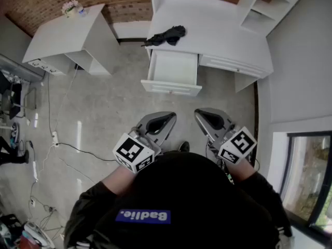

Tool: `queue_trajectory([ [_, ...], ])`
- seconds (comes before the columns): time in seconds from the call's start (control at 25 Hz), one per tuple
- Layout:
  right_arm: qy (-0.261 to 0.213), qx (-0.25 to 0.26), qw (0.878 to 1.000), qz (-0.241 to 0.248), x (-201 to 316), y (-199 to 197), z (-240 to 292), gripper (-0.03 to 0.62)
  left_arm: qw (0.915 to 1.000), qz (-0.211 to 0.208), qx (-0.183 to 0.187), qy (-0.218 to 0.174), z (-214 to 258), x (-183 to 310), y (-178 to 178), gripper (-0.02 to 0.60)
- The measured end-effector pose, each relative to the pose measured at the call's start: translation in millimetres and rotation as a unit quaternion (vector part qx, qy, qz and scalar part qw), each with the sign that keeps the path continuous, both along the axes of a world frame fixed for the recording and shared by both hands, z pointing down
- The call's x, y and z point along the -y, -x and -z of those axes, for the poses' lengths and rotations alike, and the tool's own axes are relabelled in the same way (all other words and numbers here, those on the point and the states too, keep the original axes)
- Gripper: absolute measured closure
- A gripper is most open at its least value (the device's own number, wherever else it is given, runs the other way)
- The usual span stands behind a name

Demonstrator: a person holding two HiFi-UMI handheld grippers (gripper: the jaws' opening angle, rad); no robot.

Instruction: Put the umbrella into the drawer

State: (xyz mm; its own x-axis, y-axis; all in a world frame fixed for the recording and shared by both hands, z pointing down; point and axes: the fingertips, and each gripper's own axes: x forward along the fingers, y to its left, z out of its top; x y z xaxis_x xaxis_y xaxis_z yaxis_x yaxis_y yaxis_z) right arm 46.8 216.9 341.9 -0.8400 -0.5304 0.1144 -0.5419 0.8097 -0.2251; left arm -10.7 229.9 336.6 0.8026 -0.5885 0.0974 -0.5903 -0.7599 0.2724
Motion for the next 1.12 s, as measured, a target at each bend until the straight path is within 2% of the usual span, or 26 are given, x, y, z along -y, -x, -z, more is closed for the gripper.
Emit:
queue_trajectory([
  [0.64, 0.002, 0.002, 1.0, -0.011, 7, 4, -2, 0.565, 1.0, -0.001, -0.003, 0.007, -1, 7, 5, 0.578],
  [1.12, 0.003, -0.007, 0.999, -0.047, 19, 47, 0, 0.565, 0.9996, -0.026, -0.008, -0.006, -1, 18, 49, 0.578],
])
